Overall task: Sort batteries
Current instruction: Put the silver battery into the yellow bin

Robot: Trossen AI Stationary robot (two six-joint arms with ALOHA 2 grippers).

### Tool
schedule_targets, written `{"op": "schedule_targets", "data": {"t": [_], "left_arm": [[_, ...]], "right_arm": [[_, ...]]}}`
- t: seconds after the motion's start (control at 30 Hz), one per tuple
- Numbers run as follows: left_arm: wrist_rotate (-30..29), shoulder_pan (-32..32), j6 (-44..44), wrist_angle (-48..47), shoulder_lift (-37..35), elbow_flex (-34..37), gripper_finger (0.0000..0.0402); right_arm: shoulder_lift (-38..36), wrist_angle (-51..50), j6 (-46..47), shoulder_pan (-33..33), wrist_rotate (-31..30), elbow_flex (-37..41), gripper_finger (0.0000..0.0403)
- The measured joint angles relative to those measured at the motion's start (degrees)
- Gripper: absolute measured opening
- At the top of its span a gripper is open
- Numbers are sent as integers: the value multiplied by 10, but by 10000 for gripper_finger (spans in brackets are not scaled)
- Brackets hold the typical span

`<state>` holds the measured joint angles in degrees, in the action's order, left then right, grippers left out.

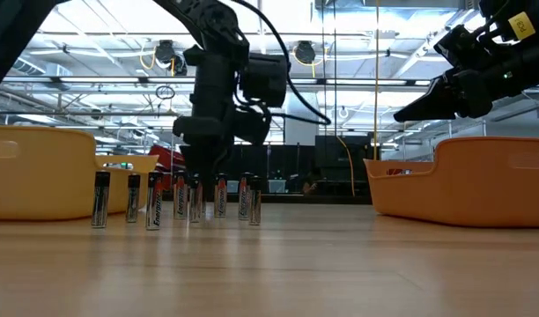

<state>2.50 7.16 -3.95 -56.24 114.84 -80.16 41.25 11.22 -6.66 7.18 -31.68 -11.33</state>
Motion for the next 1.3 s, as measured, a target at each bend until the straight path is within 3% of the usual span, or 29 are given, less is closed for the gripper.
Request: {"op": "schedule_targets", "data": {"t": [0.3,0.53,0.7,0.9,1.1,1.3], "left_arm": [[1,0,-2,4,10,0,163],[15,-1,-29,-3,10,0,34],[-7,-2,-35,-32,10,-4,34],[-121,0,-12,-141,-34,-36,34],[-119,-9,79,-169,-119,-33,34],[-55,-49,197,-167,-215,35,34]], "right_arm": [[0,-2,0,0,0,0,0],[0,-3,0,0,0,0,0],[0,-2,0,0,0,0,0],[0,-2,0,0,0,0,0],[0,-3,6,0,0,0,0],[0,-19,25,0,0,0,0]]}}
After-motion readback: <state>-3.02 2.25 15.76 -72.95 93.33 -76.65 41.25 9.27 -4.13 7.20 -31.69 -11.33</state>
